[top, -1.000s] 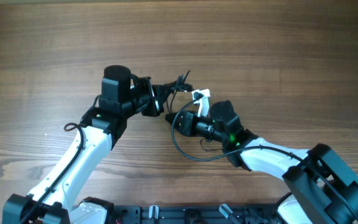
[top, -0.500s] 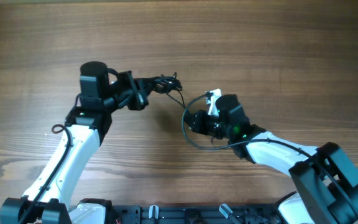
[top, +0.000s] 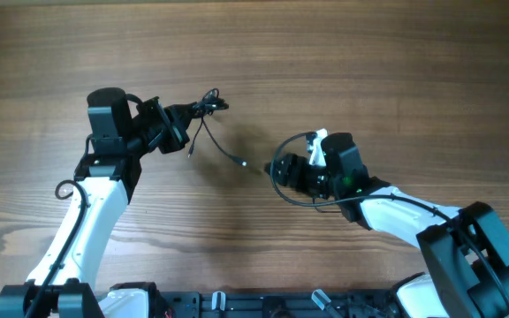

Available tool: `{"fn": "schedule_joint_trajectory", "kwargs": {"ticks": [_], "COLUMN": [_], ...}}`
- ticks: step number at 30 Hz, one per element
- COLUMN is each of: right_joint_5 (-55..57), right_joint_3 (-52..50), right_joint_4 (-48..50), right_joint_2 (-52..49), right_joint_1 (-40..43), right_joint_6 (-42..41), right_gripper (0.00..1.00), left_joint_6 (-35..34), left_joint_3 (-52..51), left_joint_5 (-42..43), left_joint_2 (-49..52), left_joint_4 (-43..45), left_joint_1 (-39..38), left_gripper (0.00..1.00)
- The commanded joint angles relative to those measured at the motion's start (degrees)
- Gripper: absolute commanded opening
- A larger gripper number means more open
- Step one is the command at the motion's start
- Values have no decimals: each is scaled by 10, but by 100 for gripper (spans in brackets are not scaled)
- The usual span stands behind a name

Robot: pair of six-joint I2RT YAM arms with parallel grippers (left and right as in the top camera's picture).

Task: Untangle cables

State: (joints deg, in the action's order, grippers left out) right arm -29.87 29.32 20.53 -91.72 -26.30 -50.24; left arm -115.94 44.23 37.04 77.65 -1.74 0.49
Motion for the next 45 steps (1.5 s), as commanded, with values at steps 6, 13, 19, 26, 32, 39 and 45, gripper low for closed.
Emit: {"fn": "schedule_joint_trajectory", "kwargs": {"ticks": [6, 13, 19, 26, 32, 39, 45], "right_joint_5": [40, 80, 100, 206, 273, 290, 264], "right_joint_3": [2, 2, 2, 2, 3, 49, 113], "right_joint_4": [127, 135, 136, 148, 226, 360, 365], "right_joint_2": [-4, -10, -10, -10, -38, -155, -217], "right_joint_1": [0, -9, -48, -103, -146, -165, -166], "right_joint_6": [22, 21, 20, -38, -46, -74, -72], "right_gripper": [100, 94, 75, 61, 56, 54, 4], "left_joint_6": [-15, -69, -91, -91, -91, -91, -91], "left_joint_3": [10, 10, 10, 10, 10, 10, 10], "left_joint_5": [-4, 12, 11, 10, 10, 12, 9], "left_joint_2": [-8, -8, -8, -8, -8, -8, -8], "left_joint_4": [-26, -25, -10, 24, 24, 24, 24], "left_joint_1": [-37, -86, -127, -154, -156, -162, -161], "left_gripper": [4, 4, 4, 4, 4, 4, 4]}}
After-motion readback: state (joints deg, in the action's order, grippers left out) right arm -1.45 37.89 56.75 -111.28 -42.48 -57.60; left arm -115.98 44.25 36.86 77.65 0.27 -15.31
